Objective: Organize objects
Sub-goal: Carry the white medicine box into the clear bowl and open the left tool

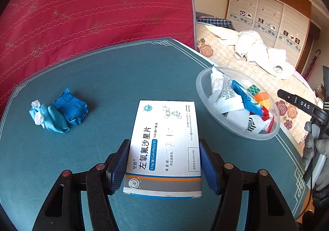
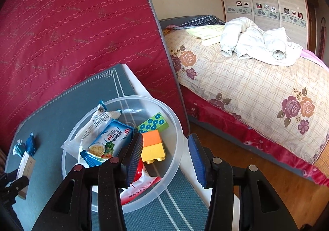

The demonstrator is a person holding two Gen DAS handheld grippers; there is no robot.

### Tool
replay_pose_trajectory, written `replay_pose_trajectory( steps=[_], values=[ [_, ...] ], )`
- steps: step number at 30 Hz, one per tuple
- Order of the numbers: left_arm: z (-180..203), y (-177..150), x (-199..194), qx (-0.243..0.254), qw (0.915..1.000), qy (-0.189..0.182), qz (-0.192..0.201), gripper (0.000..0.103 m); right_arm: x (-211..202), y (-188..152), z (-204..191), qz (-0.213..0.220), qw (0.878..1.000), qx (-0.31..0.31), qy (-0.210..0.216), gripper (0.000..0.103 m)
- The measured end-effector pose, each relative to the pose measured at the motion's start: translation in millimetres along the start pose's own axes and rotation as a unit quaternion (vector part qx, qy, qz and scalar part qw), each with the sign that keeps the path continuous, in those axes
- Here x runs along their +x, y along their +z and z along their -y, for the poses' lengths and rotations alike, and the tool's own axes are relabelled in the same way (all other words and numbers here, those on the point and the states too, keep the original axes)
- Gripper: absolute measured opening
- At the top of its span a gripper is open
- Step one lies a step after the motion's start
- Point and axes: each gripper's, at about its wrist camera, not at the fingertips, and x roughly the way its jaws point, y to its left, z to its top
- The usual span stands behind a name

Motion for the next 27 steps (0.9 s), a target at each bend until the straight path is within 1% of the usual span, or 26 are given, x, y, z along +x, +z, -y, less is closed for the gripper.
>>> replay_pose_trajectory(
  steps=[5, 9, 15, 21, 27],
  values=[
    [42.9, 23.4, 8.1, 0.033, 0.9994, -0.01, 0.01, 0.067, -4.8, -2.0, 5.0, 0.006, 1.0, -0.008, -0.001, 0.051],
    [75.5, 42.0, 17.2, 0.058, 0.9979, -0.019, 0.021, 0.067, -2.8, -1.3, 14.1, -0.005, 1.0, 0.01, 0.001, 0.053],
    [112.3, 67.8, 34.2, 0.079, 0.9959, -0.032, 0.03, 0.067, -4.9, 1.3, 23.4, -0.002, 1.0, 0.026, -0.003, 0.053],
    [139.1, 80.1, 59.1, 0.105, 0.9937, -0.033, 0.02, 0.067, -6.3, 5.2, 30.1, -0.001, 0.999, 0.039, -0.001, 0.053],
    [152.3, 90.5, 86.6, 0.105, 0.9938, -0.039, 0.0, 0.067, -9.3, 7.5, 34.9, 0.003, 0.999, 0.045, 0.0, 0.053]
  ],
)
